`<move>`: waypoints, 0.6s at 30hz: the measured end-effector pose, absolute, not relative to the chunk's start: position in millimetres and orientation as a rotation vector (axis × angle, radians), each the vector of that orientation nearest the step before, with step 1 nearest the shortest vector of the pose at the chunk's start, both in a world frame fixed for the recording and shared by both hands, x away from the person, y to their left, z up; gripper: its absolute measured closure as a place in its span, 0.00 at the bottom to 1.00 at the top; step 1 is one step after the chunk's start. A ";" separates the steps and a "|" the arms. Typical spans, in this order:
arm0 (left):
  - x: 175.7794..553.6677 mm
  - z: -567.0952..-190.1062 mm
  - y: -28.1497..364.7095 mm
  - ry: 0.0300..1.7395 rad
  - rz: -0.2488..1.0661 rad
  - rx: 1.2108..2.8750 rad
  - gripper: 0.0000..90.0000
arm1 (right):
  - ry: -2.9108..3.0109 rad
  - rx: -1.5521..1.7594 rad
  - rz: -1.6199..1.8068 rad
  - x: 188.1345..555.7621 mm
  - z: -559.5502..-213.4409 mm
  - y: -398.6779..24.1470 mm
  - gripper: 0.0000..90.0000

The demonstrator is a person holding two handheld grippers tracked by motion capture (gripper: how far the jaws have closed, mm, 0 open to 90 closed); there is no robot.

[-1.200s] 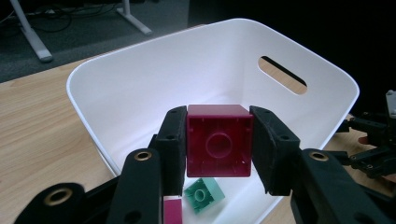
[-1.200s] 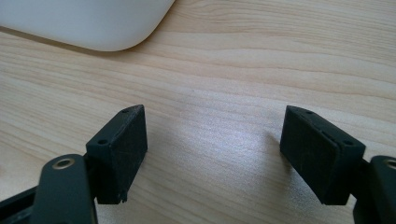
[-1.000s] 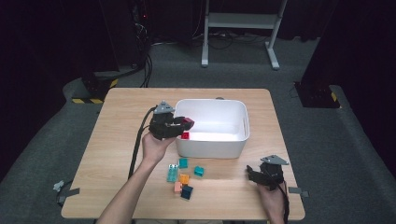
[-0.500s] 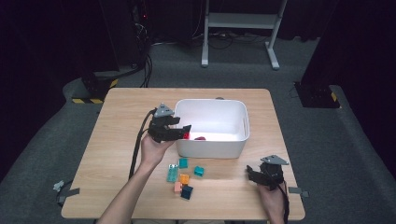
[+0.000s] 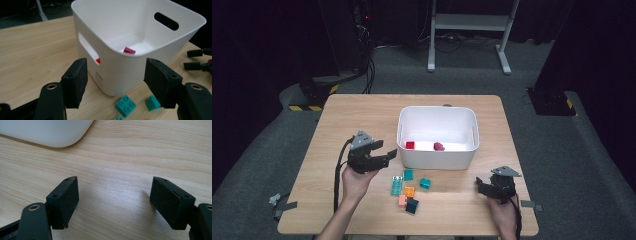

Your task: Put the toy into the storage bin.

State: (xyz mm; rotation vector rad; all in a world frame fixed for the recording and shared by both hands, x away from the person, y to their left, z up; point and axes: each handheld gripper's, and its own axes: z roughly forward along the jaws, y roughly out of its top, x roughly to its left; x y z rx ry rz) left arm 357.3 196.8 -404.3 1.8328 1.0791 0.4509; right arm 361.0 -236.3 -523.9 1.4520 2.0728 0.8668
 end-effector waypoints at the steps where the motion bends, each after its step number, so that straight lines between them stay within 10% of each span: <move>1: 353.3 -409.8 198.7 1.090 0.447 1.837 0.39 | 2.073 1.452 0.867 361.0 -523.9 -236.3 0.26; 18: 331.9 -494.3 183.5 1.183 0.379 1.957 0.36 | 2.072 1.452 0.866 360.9 -523.9 -236.2 0.25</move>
